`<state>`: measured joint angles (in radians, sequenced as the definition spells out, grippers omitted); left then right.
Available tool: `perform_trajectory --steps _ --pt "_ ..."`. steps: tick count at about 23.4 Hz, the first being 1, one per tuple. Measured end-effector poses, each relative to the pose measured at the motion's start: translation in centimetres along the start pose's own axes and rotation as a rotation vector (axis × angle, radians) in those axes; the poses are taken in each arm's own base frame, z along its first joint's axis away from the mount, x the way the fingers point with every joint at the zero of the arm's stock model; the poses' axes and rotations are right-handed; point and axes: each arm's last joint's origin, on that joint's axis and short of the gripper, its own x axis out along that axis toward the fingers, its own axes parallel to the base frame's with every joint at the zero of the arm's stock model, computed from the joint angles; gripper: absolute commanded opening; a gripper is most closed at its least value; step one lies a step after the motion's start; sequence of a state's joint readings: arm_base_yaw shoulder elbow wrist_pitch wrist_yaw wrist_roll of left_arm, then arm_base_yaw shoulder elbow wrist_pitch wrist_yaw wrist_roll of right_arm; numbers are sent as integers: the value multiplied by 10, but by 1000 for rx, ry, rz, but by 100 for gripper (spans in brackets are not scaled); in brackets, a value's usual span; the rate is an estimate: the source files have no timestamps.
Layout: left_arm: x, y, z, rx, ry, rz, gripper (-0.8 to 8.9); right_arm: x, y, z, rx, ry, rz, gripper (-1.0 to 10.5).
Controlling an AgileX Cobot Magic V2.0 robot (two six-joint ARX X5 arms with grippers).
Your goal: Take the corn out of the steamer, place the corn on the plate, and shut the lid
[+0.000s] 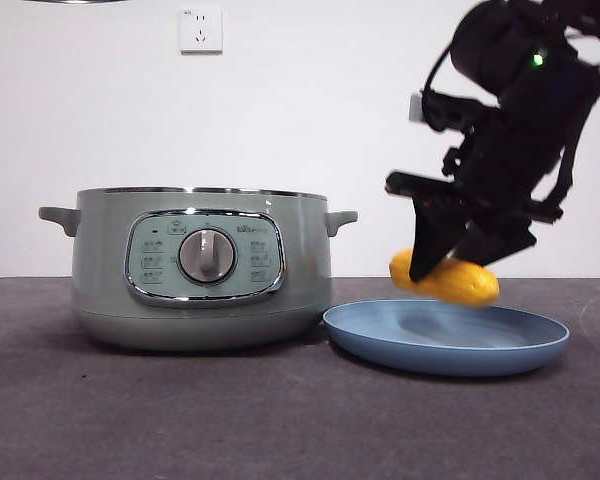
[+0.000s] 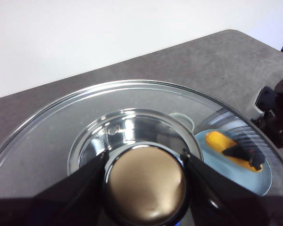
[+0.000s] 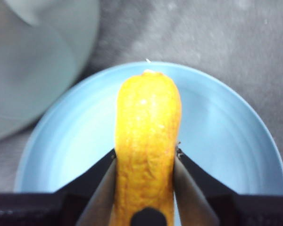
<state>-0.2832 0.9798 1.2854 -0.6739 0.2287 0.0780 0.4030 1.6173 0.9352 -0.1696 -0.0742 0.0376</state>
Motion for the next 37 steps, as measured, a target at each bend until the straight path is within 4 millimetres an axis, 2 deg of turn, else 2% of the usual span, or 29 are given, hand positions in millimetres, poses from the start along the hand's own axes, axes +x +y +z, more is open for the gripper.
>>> perform_trajectory --steps 6,8,9,10,13,14,17,19,25,32,37 --pt "16 1 1 3 11 -16 -8 32 -7 -12 26 49 -7 -17" --pt "21 1 1 1 22 -19 -8 36 -8 -12 29 39 -6 -15" --pt "23 2 1 2 16 -19 -8 37 -8 -11 33 35 -6 20" --pt "25 2 3 6 2 -18 -8 37 -8 -11 36 36 -6 109" --pt "31 4 4 8 -7 -17 -8 37 -7 -11 42 36 -5 511" --pt "35 5 3 5 6 -18 -8 37 -7 -11 43 38 -5 611" --pt "53 9 2 1 25 -19 -8 32 -6 -14 47 66 -6 630" --pt "64 11 3 3 15 -19 -8 16 -5 -7 44 29 -3 630" --pt "106 20 -2 1 23 -23 -8 -74 3 13 35 -134 5 630" --pt "153 23 -13 4 40 -43 -8 -153 9 8 22 -287 12 630" --pt "186 21 -28 1 87 -64 -8 -192 12 -4 17 -356 14 630"
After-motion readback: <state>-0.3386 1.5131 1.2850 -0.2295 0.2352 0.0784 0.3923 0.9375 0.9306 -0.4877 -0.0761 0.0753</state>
